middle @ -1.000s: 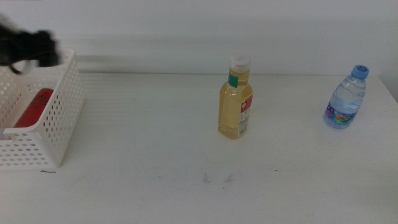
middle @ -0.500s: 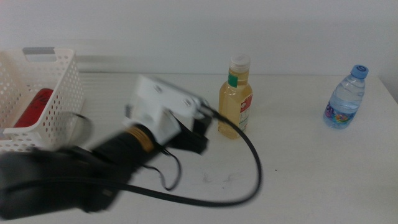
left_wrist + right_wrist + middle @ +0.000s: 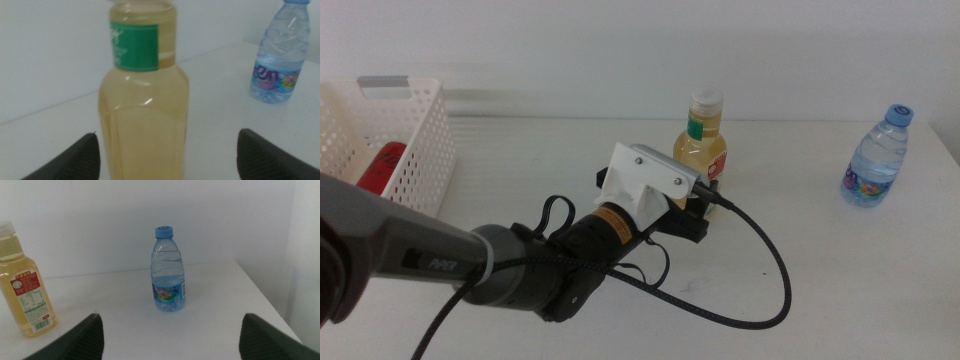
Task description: Use arms to grab the bottles and put them into the dustbin to the left of the table.
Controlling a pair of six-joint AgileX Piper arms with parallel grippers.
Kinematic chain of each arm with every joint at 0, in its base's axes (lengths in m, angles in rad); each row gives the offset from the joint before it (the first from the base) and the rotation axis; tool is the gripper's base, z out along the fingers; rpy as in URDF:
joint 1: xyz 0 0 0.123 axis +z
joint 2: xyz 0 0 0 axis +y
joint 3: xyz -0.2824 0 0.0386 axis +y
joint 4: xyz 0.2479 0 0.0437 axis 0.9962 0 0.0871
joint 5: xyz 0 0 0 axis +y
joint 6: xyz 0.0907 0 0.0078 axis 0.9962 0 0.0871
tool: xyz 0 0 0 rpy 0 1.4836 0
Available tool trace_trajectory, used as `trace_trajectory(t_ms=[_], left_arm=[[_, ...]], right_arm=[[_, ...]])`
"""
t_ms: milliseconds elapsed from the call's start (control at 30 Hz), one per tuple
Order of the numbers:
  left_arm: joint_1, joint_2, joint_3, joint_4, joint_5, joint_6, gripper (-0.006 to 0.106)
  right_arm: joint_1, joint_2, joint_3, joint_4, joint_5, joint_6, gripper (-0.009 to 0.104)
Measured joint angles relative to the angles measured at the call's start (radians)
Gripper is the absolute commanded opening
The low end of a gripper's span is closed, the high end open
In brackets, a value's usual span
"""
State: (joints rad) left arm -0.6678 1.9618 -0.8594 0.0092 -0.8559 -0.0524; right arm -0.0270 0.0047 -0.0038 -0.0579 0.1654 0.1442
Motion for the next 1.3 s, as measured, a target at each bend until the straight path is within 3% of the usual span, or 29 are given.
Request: trace_trajectory(t_ms=[567, 1133, 1233, 1300], left_arm=[[0.009, 0.078, -0.031, 0.02, 0.017, -0.041, 0.094], [0.02, 0.323, -0.287, 0.02, -0.036, -0.06, 0.094], [0.02, 0.353, -0.327, 0.02, -0.033, -0.054, 0.088], [0.02, 0.363, -0.345, 0.017, -0.011, -0.053, 0.076]], right_arm=[[0.0, 0.0, 0.0, 0.0, 0.0, 0.0, 0.087], [0.0, 0.0, 0.0, 0.0, 0.0, 0.0, 0.087], [0.0, 0.0, 0.0, 0.0, 0.0, 0.0, 0.087], [0.0, 0.0, 0.0, 0.0, 0.0, 0.0, 0.087]])
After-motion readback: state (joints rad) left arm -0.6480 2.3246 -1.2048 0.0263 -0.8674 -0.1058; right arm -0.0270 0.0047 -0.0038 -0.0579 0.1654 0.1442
